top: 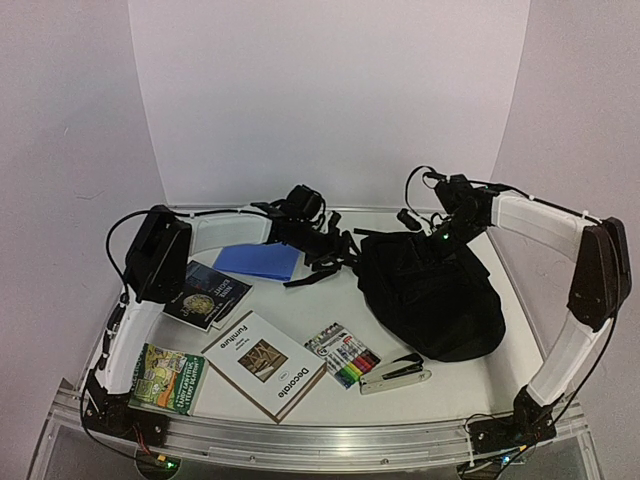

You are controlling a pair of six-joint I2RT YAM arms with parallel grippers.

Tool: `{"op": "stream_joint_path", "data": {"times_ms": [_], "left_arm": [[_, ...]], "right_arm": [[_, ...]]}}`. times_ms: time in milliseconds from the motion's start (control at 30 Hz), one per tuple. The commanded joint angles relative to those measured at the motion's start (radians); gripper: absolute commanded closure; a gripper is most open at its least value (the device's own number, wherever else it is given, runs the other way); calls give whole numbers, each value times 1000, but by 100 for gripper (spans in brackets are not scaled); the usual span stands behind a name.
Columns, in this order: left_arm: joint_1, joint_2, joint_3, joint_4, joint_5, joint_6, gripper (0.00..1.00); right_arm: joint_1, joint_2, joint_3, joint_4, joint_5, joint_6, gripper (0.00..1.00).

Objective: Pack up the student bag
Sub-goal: Move the files at the center of the board, then unzip the student bag at the center of the board.

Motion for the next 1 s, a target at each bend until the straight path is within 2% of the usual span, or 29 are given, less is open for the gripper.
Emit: {"op": "stream_joint_path", "data": {"times_ms": [0,500,867,967], "left_arm": [[-9,44,96,12,42,-21,26],[-15,119,122,44,70,-56,26],[-16,200,201,45,97,-79,25],[-17,206,205,53,102,-82,25]], "right_arm": [[2,29,-7,28,-14,-1,35],[19,142,-67,79,-49,19,49],[41,137,-115,92,-88,42,71],[41,140,-110,92,-81,40,80]]}}
